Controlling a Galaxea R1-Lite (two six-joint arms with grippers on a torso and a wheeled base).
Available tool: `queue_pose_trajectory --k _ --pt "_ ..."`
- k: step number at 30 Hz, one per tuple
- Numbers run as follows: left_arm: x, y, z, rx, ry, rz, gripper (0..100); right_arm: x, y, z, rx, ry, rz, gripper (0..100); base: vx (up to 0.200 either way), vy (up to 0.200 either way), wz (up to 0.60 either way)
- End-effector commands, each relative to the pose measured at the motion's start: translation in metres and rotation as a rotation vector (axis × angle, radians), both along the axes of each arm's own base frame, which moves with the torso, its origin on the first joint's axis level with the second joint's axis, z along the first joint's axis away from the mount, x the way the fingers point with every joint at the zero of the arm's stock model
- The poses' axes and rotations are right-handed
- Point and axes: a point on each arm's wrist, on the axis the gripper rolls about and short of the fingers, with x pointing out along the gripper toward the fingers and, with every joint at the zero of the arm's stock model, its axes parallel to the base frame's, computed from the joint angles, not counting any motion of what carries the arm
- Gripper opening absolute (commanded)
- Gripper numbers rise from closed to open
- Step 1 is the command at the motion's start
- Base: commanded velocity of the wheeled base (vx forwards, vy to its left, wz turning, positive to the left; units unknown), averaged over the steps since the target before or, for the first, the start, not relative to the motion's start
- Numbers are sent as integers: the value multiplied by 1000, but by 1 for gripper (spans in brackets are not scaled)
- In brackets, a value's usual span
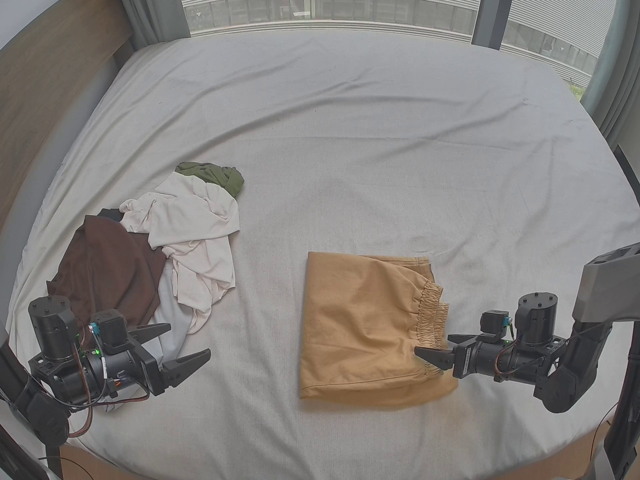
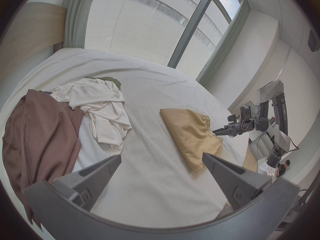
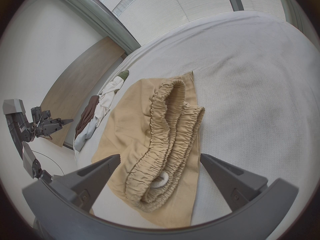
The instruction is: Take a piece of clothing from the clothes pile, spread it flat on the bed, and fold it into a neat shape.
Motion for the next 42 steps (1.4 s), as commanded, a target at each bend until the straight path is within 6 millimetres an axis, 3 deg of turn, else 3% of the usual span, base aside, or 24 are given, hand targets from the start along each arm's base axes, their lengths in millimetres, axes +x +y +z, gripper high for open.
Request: queue_pose_trajectory --k 1,10,16,25,26,42 --pt "0 0 -1 1 6 -1 100 -4 2 15 7 -26 12 100 0 0 0" --pt "0 -1 -1 1 3 -1 100 -7 7 5 -7 10 33 100 0 0 0" --pt "0 0 0 1 0 0 100 -5 10 -13 -20 61 38 100 0 0 0" --pt "-1 -1 0 1 0 -1 100 -5 14 -13 -12 57 50 100 0 0 0" --pt "-1 -1 0 1 0 -1 100 -5 16 -13 -9 56 55 0 0 0 0" --pt "0 -2 -1 1 7 -8 100 -15 8 -3 -16 53 35 0 0 0 0"
